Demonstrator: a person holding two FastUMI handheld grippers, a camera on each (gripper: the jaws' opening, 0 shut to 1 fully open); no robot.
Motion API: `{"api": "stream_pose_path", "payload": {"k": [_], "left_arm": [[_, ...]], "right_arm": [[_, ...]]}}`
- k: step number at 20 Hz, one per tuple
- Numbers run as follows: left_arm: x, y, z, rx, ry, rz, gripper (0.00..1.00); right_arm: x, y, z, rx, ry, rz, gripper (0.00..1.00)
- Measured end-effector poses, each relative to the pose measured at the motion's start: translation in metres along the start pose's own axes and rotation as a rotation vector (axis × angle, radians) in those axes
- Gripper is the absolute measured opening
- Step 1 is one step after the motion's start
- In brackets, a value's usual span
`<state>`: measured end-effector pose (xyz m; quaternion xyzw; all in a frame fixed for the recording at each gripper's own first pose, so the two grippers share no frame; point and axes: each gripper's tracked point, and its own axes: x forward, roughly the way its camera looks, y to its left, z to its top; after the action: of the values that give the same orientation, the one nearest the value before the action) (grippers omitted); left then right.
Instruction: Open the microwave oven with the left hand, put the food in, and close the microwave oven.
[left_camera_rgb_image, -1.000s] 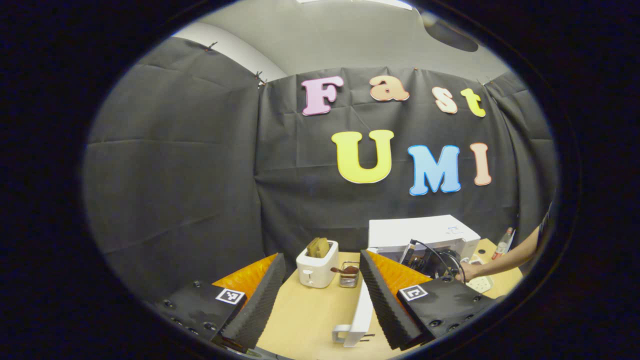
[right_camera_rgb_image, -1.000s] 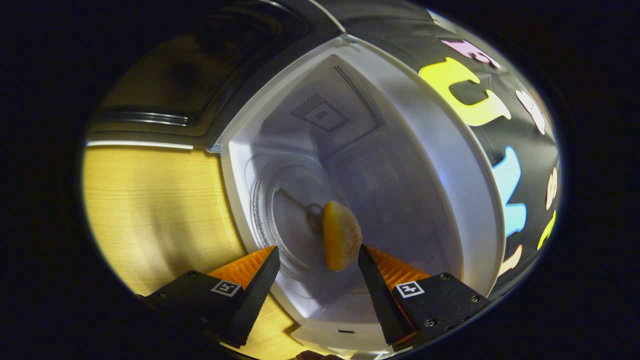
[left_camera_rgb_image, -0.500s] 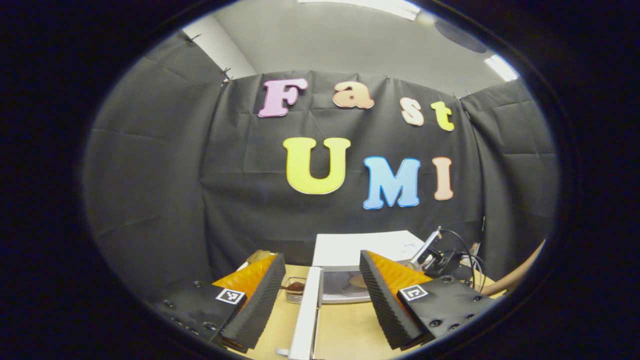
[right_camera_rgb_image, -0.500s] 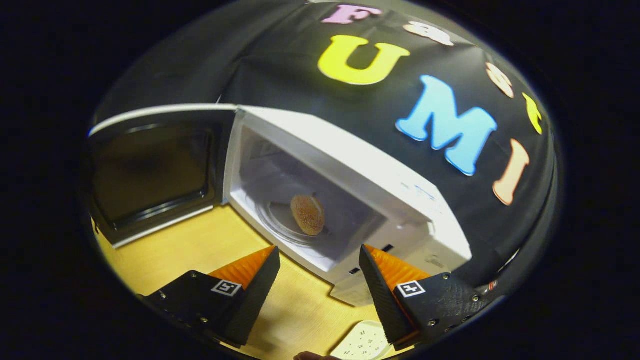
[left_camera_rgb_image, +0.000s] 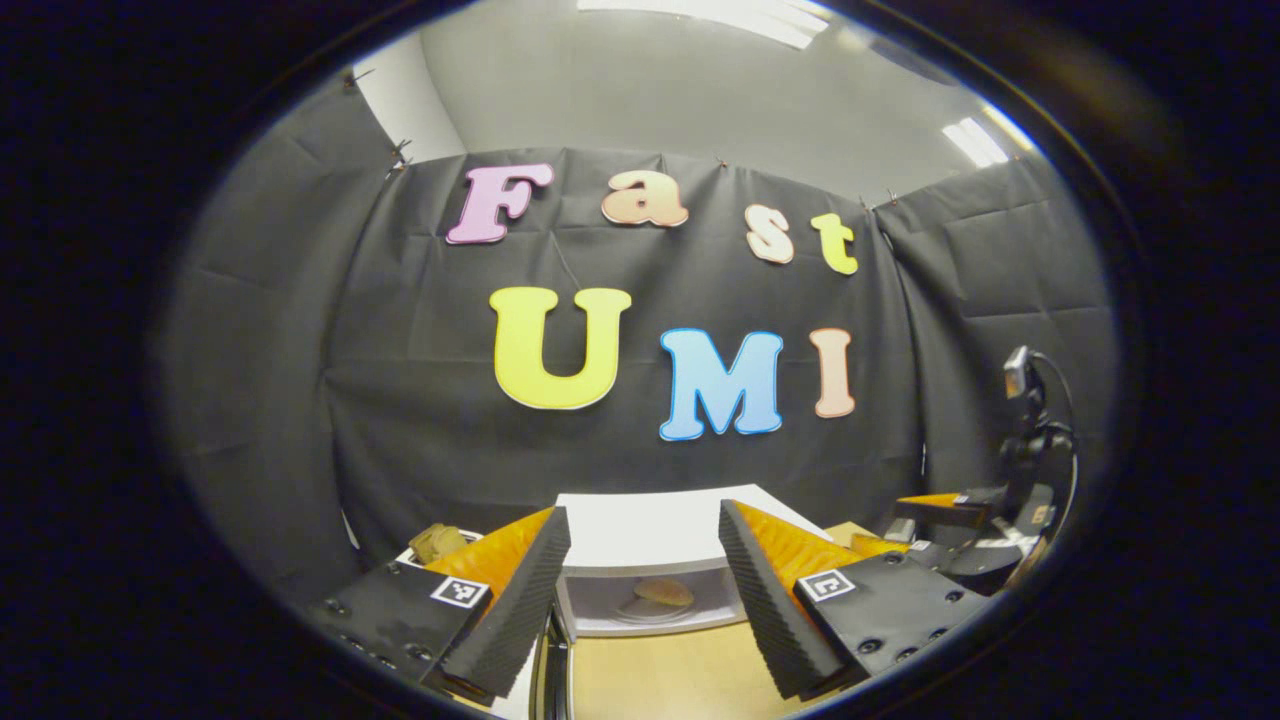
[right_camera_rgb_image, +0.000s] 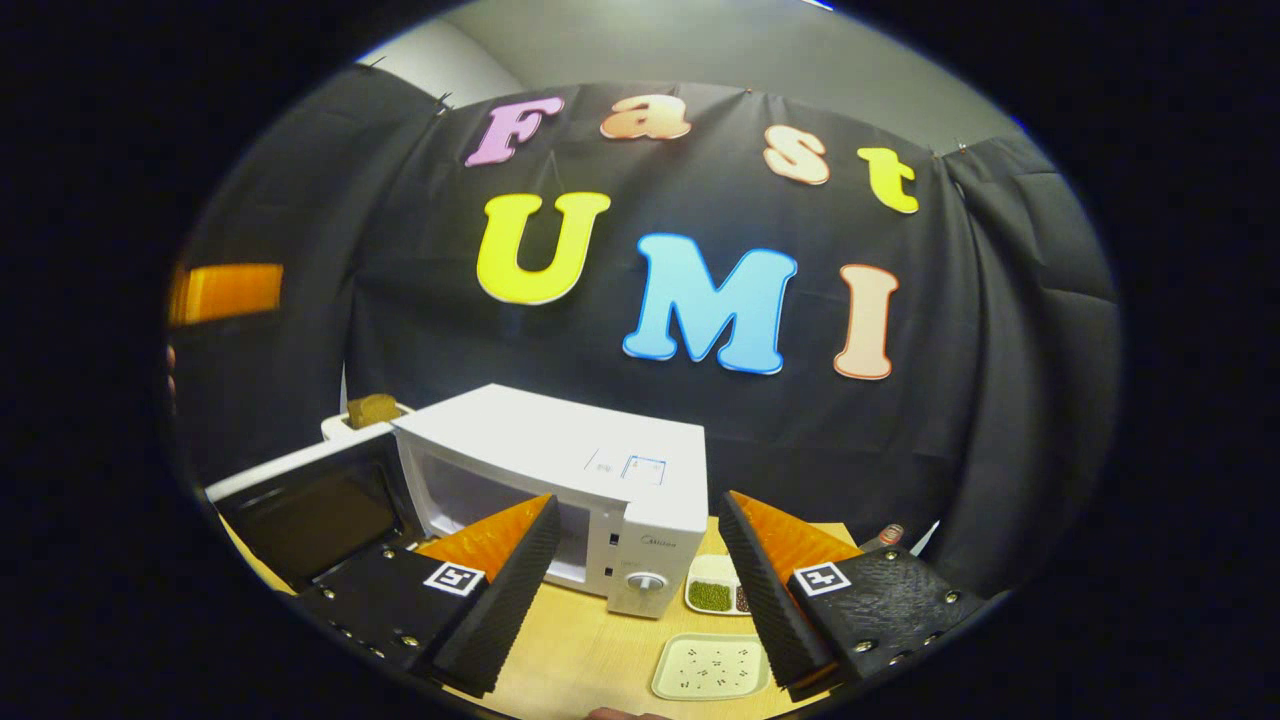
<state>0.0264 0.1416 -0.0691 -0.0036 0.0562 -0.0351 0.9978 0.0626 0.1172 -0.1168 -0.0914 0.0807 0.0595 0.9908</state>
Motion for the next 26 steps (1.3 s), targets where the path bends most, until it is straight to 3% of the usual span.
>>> {"api": "stream_pose_path", "payload": {"k": [2,3,7,16,18,20,23,24,25,26], "left_arm": [[-0.006,-0.007,0.004,0.010,-0.021,-0.006,0.94],[-0.009,-0.009,0.006,0.015,-0.028,-0.014,0.99],[-0.025,0.003,0.007,0.011,-0.035,-0.010,0.97],[-0.066,0.070,-0.010,-0.030,0.009,0.024,0.98],[-0.072,0.080,-0.016,-0.023,0.029,0.016,0.89],[-0.078,0.088,-0.026,-0.017,0.057,0.004,0.72],[-0.090,0.116,-0.041,-0.010,0.085,0.066,0.28],[-0.092,0.116,-0.051,-0.034,0.099,0.055,0.13],[-0.094,0.120,-0.059,-0.055,0.112,0.055,0.02],[-0.098,0.131,-0.067,-0.062,0.126,0.070,0.02]], "right_arm": [[-0.019,-0.009,0.022,0.045,-0.025,-0.028,0.96],[-0.028,-0.013,0.032,0.058,-0.038,-0.053,0.96],[-0.055,-0.017,0.057,0.068,-0.094,-0.108,0.96],[-0.074,0.017,0.053,0.124,-0.062,-0.126,0.96],[-0.077,0.019,0.052,0.124,-0.059,-0.139,0.96],[-0.078,0.024,0.052,0.127,-0.061,-0.147,0.96],[-0.082,0.026,0.059,0.159,-0.098,-0.169,0.96],[-0.084,0.027,0.063,0.171,-0.117,-0.175,0.96],[-0.087,0.025,0.064,0.174,-0.126,-0.184,0.96],[-0.088,0.024,0.066,0.168,-0.132,-0.182,0.96]]}}
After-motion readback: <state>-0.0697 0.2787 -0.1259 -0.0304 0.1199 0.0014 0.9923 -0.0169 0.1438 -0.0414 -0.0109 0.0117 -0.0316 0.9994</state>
